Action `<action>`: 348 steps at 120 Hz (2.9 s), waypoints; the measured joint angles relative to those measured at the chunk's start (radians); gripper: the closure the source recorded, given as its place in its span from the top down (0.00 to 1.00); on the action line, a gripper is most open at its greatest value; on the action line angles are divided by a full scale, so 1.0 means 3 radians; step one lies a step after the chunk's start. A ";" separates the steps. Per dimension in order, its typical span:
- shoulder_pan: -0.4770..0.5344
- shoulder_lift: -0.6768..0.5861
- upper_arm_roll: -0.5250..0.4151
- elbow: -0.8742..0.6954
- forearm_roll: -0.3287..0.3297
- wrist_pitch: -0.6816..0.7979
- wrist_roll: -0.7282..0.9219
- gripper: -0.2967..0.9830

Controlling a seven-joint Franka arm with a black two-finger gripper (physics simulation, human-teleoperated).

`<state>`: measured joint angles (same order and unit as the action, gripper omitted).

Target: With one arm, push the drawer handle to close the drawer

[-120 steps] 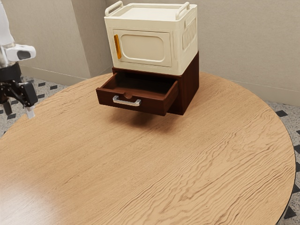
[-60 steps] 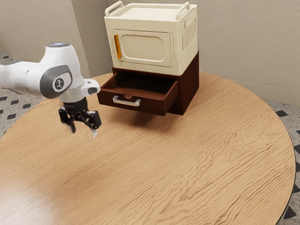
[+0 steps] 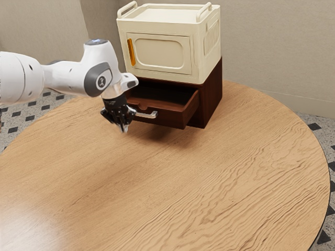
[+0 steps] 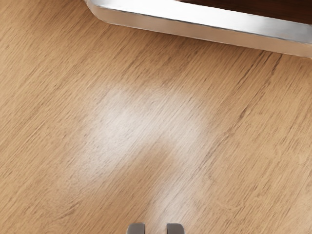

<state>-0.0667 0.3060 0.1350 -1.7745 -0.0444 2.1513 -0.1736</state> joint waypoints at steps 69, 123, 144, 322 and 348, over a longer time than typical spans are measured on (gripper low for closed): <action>0.0356 0.0670 -0.0504 0.0922 0.0121 -0.0058 0.0219 0.16; 0.0462 0.0916 -0.0621 0.1272 0.0216 -0.0051 0.0525 0.15; 0.0480 0.1079 -0.0660 0.1532 0.0217 -0.0084 0.0603 0.16; 0.0512 0.2557 -0.0977 0.3967 0.0574 -0.0633 0.0828 0.16; 0.0514 0.2629 -0.0980 0.4013 0.0572 -0.0476 0.0838 0.16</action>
<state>0.0874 1.0946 -0.1589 -0.5708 0.1272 2.0084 0.0777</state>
